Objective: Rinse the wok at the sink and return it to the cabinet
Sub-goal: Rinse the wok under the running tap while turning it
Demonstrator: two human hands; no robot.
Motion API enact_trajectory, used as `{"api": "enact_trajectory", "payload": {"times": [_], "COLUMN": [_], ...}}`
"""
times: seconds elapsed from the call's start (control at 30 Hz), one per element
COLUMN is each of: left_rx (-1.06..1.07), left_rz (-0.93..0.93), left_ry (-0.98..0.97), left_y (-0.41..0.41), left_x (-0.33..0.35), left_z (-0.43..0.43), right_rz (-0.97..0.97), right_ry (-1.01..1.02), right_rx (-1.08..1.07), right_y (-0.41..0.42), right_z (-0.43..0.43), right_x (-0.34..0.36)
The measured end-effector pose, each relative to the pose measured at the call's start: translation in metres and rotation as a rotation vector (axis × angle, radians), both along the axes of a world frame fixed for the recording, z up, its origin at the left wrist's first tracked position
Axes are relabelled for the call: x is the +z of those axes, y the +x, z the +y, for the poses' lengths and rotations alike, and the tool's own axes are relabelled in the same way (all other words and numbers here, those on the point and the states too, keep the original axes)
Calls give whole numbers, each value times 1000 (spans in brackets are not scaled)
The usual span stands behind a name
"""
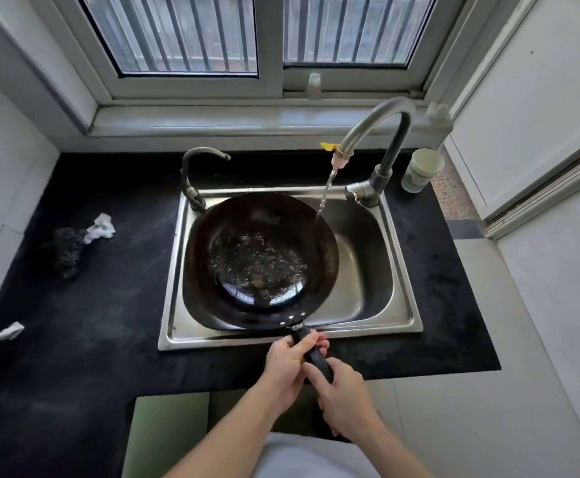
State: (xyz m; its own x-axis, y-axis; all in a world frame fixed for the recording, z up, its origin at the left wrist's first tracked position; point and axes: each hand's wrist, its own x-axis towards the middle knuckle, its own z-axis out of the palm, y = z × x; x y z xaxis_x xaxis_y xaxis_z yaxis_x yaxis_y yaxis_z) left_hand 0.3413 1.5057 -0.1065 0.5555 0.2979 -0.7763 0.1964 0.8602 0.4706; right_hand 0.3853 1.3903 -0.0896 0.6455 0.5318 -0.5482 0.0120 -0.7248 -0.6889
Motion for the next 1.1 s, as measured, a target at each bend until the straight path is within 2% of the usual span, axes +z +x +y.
{"api": "enact_trajectory", "payload": {"times": [0.23,0.6,0.87,1.1], "left_rx": [31,163,101,51], "left_rz": [-21,-35,-19,-41], "left_ry": [-15,4,-55,-77], "left_y": [28,52,34,51], "left_x": [-1,0,-14,-15], "left_z": [0,18,9,-4], "right_rz": [3,-3,-1,-53], "right_ry": [13,75,28,-6], "right_rx": [-35,79,47,3], "right_y": [22,57,36,45], "right_z": [1,24,11,-6], "right_x": [-1,-3,-5,-2]}}
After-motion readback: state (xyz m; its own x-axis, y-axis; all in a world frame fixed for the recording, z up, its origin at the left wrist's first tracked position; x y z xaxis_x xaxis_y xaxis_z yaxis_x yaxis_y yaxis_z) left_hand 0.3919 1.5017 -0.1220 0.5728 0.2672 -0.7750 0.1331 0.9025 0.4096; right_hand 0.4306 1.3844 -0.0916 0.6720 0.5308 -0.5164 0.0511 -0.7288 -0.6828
